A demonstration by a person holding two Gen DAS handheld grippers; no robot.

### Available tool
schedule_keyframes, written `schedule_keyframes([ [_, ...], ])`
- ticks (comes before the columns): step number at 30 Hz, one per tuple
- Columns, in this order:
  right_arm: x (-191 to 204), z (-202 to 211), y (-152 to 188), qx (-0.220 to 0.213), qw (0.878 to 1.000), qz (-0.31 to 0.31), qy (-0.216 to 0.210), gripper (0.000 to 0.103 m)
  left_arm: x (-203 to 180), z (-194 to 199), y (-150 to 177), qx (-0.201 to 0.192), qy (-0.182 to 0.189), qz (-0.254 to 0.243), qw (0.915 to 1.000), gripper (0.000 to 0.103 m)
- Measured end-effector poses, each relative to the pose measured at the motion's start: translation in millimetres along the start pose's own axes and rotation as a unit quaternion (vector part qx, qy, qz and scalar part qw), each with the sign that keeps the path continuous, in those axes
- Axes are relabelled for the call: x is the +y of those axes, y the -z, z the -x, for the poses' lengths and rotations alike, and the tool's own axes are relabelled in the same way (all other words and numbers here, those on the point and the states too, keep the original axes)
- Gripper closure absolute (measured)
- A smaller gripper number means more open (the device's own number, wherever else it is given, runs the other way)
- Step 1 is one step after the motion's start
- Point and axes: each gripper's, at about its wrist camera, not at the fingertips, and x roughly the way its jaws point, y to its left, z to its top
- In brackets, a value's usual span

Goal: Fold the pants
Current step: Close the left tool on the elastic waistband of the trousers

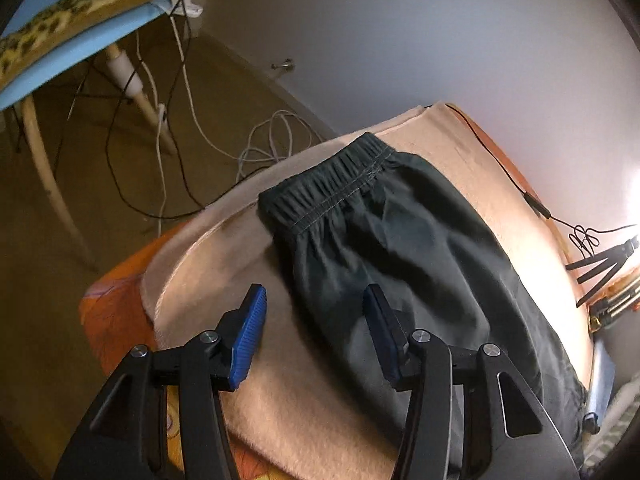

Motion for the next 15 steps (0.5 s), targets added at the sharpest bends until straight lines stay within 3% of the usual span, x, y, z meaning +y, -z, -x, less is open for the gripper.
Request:
schedule_keyframes([
  [1,11.2,-7.9,-0.2,0.009,1.0,0.015,-0.008,0.055,0.4,-0.9,-0.6,-0.002,-0.003,-0.003,1.0,0.084],
  [2,22.5,-17.6,0.0,0.019,0.999,0.033,-0.008,0.057,-1.1,-2.4,-0.4,-0.001,-0.009,-0.007,0.9999,0.094],
  [9,57.5,-61.6,2.7,0.061,0.995,0.083,0.008,0.059,-1.5,8.3,-10.2,-0.042,-0.033,-0.022,0.9984,0.099],
  [13,58.7,-73.9,7.1,0.075,0.994,0.08,0.015,0.077,4.2,7.9,-13.0,-0.043,-0.037,-0.017,0.9983,0.099],
  [15,59.8,-71.0,4.8,0.078,0.994,0.073,0.004,0.102,2.6,8.0,-15.1,-0.05,-0.049,-0.025,0.9972,0.099],
])
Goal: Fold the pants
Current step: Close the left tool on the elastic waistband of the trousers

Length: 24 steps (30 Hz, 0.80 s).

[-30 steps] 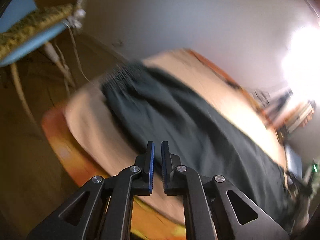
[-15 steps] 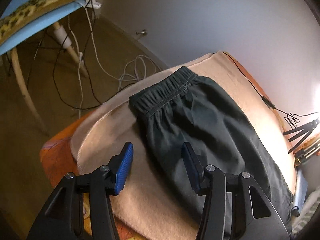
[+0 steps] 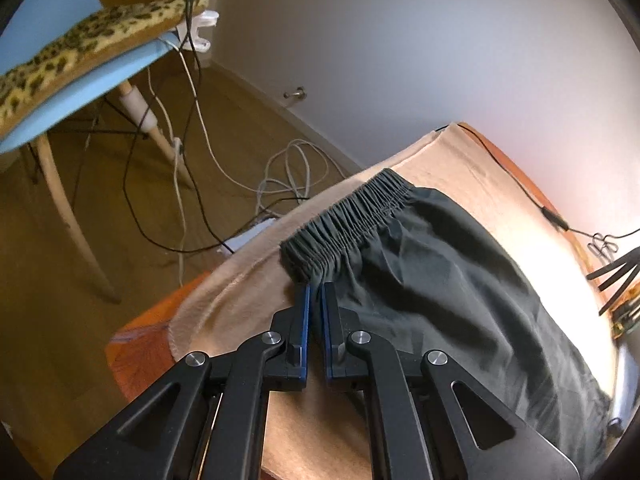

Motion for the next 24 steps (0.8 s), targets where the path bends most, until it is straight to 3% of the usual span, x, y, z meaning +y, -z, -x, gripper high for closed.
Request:
schedule_keyframes([
  [3,-9.1,14.3,-2.9,-0.022,0.998,-0.034,-0.046,0.103,5.5,-5.4,-6.4,-0.007,-0.01,-0.003,0.9999,0.099],
  [6,-7.9,4.6,2.0,0.02,0.998,-0.011,-0.052,0.102,10.3,-8.9,-9.1,-0.012,-0.01,0.002,0.9999,0.099],
  [8,-4.9,4.9,5.4,0.022,0.999,-0.006,-0.05,0.095,16.8,-7.2,-13.5,-0.003,0.01,0.02,0.9998,0.095],
  [9,-4.9,5.9,5.6,0.021,0.998,-0.011,-0.054,0.088,21.2,-5.2,-15.8,-0.001,0.022,0.03,0.9993,0.091],
  [10,-6.4,9.2,6.2,0.014,0.998,-0.018,-0.053,0.072,26.2,-2.4,-18.4,-0.003,0.029,0.041,0.9987,0.077],
  [11,-7.5,13.2,6.3,0.005,0.998,-0.025,-0.053,0.066,31.9,0.6,-20.6,-0.006,0.038,0.053,0.9978,0.063],
  [13,-9.3,20.4,5.3,-0.008,0.998,-0.038,-0.058,0.066,42.1,1.0,-21.5,0.006,0.06,0.075,0.9953,0.055],
  [15,-11.0,30.5,5.7,-0.022,0.996,-0.054,-0.063,0.066,49.3,-6.2,-18.1,0.038,0.091,0.095,0.9905,0.055],
  [19,-4.9,46.2,10.7,-0.046,0.994,-0.073,-0.073,0.066,47.3,-18.0,-8.4,0.071,0.1,0.107,0.9867,0.055],
  [24,-0.7,52.2,6.0,-0.055,0.991,-0.091,-0.083,0.066,39.9,-27.2,-15.3,0.068,0.101,0.101,0.9874,0.055],
])
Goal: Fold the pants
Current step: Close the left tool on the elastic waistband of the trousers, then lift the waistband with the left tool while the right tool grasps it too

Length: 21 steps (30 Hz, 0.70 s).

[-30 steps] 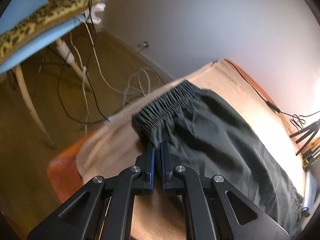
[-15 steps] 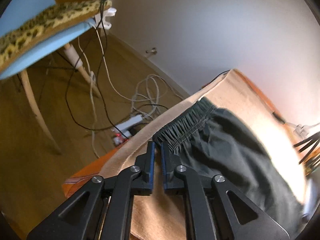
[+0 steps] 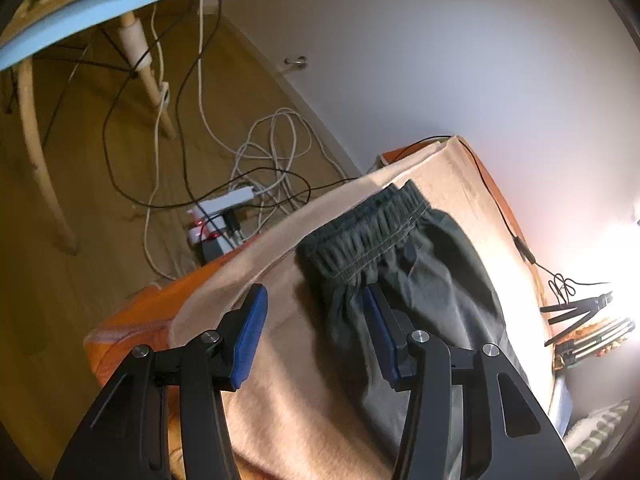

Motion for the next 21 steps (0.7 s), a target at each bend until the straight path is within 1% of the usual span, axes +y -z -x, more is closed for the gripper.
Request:
schedule_keyframes([
  [2,1.0,0.0,-3.2,-0.002,1.0,-0.005,-0.002,0.066,-2.6,-5.6,-3.7,-0.007,0.004,0.0,1.0,0.053],
  [4,2.1,-0.1,-6.6,-0.004,1.0,-0.008,0.0,0.066,-6.1,-7.8,-6.3,-0.021,0.005,-0.003,0.9998,0.048],
  [5,2.4,-1.2,-9.6,-0.004,1.0,-0.009,0.002,0.066,-6.8,-9.6,-7.0,-0.025,0.005,-0.004,0.9997,0.047],
  [7,2.1,-2.1,-13.2,-0.003,1.0,-0.01,0.005,0.066,-10.4,-13.9,-9.0,-0.038,0.004,-0.009,0.9992,0.047],
  [9,0.7,-6.1,-20.8,-0.002,1.0,-0.012,0.009,0.066,-14.1,-16.5,-9.4,-0.05,-0.006,-0.017,0.9986,0.047],
  [10,0.2,-5.7,-22.5,-0.003,1.0,-0.013,0.01,0.066,-16.6,-18.4,-9.5,-0.055,-0.015,-0.023,0.9981,0.049],
  [11,-1.7,-7.5,-26.9,-0.004,1.0,-0.017,0.011,0.066,-19.2,-19.7,-9.4,-0.058,-0.023,-0.03,0.9976,0.065],
  [12,-4.0,-8.2,-29.8,-0.004,1.0,-0.019,0.01,0.066,-21.6,-21.3,-9.8,-0.06,-0.032,-0.037,0.997,0.067],
  [13,-5.9,-9.9,-33.1,-0.006,1.0,-0.022,0.011,0.066,-22.3,-21.3,-9.8,-0.064,-0.027,-0.041,0.9967,0.074],
  [14,-7.8,-11.4,-37.2,-0.007,1.0,-0.024,0.014,0.066,-22.8,-22.1,-9.7,-0.062,-0.021,-0.043,0.9969,0.077],
  [17,-13.1,-16.5,-49.3,-0.01,0.999,-0.03,0.021,0.066,-23.5,-20.4,-10.8,-0.064,-0.012,-0.05,0.9966,0.081],
  [21,-20.3,-22.4,-67.3,-0.017,0.999,-0.045,0.023,0.066,-26.2,-13.5,-10.6,-0.075,0.001,-0.065,0.9951,0.083],
])
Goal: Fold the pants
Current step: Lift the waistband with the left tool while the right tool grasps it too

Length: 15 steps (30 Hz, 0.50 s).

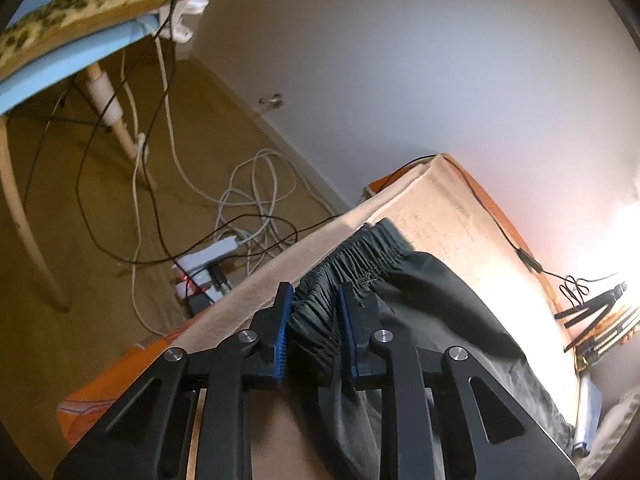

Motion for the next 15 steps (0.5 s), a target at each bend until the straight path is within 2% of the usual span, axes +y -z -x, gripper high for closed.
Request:
schedule_keyframes([
  [3,-5.8,-4.5,-18.3,-0.012,1.0,-0.013,-0.002,0.066,-8.9,10.1,1.0,-0.013,0.013,-0.024,0.9995,0.083],
  [6,-19.7,-11.7,-39.4,-0.024,0.998,-0.047,-0.02,0.066,-27.6,23.2,7.6,-0.033,0.021,-0.072,0.9966,0.084],
  [9,-32.7,-22.3,-62.2,-0.032,0.996,-0.073,-0.034,0.064,-51.0,36.4,21.7,-0.048,0.03,-0.128,0.9901,0.084],
  [12,-41.8,-36.6,-84.6,-0.032,0.994,-0.094,-0.054,0.063,-73.7,47.8,41.2,-0.055,0.049,-0.185,0.9799,0.084],
  [15,-46.9,-55.4,-104.2,-0.027,0.991,-0.115,-0.069,0.062,-87.8,54.8,58.1,-0.051,0.071,-0.215,0.9727,0.084],
])
